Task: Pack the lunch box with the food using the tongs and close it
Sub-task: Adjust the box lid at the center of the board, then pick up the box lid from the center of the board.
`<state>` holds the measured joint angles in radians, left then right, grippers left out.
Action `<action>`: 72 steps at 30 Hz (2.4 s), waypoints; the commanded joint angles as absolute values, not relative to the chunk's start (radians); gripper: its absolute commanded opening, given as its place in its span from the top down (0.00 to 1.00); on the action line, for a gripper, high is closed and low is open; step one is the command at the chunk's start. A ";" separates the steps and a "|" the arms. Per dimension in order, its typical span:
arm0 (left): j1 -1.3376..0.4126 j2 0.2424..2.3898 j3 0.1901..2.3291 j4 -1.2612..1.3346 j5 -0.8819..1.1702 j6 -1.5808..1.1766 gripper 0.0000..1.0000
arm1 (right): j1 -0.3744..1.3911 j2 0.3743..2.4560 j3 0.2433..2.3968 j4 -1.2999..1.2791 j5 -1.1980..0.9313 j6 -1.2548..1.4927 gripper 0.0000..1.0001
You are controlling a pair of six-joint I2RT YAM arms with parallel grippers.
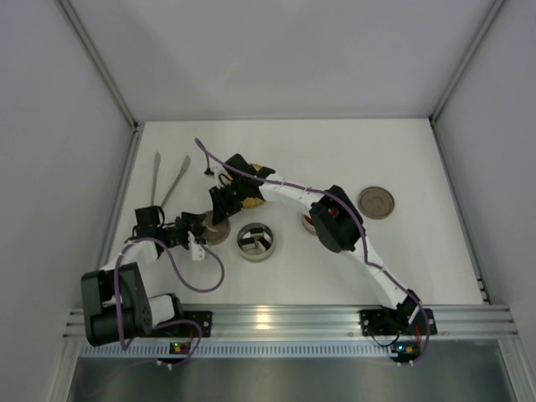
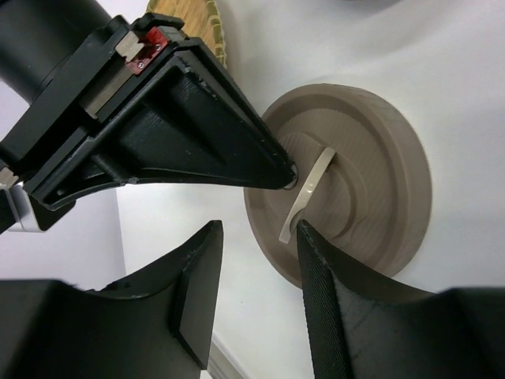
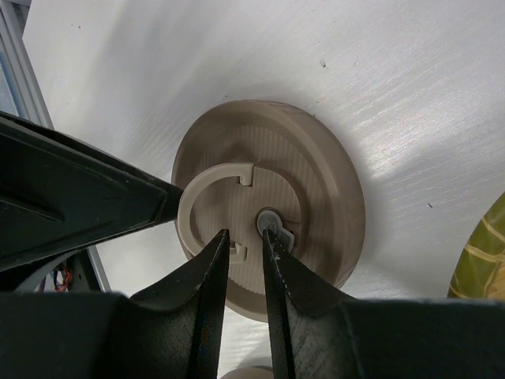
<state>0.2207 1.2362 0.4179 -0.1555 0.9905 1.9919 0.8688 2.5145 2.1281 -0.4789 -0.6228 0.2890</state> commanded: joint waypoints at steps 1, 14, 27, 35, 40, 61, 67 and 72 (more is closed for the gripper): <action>0.218 1.252 0.468 -0.112 1.066 2.611 0.52 | 0.885 2.545 2.152 -0.551 -0.614 0.278 0.76; 0.219 1.238 0.728 -0.426 1.046 2.547 0.49 | 0.854 2.520 2.152 -0.515 -0.634 0.322 0.73; 0.291 1.229 0.867 -0.795 0.979 2.646 0.48 | 0.772 2.385 2.158 -0.439 -0.718 0.391 0.66; 0.301 1.235 0.920 -0.984 0.930 2.654 0.49 | 0.727 2.278 2.146 -0.311 -0.828 0.531 0.65; 0.273 1.312 1.032 -1.137 0.770 2.658 0.48 | 0.652 2.169 2.116 -0.301 -0.873 0.540 0.56; -0.118 1.678 1.338 -1.218 0.456 2.260 0.53 | 0.217 1.721 1.870 -0.620 -0.801 0.239 0.01; -0.159 1.693 1.302 -1.215 0.403 2.226 0.51 | 0.069 1.663 1.802 -0.620 -0.842 0.244 0.01; -0.199 1.721 1.299 -1.206 0.376 2.155 0.47 | 0.022 1.651 1.781 -0.617 -0.859 0.245 0.01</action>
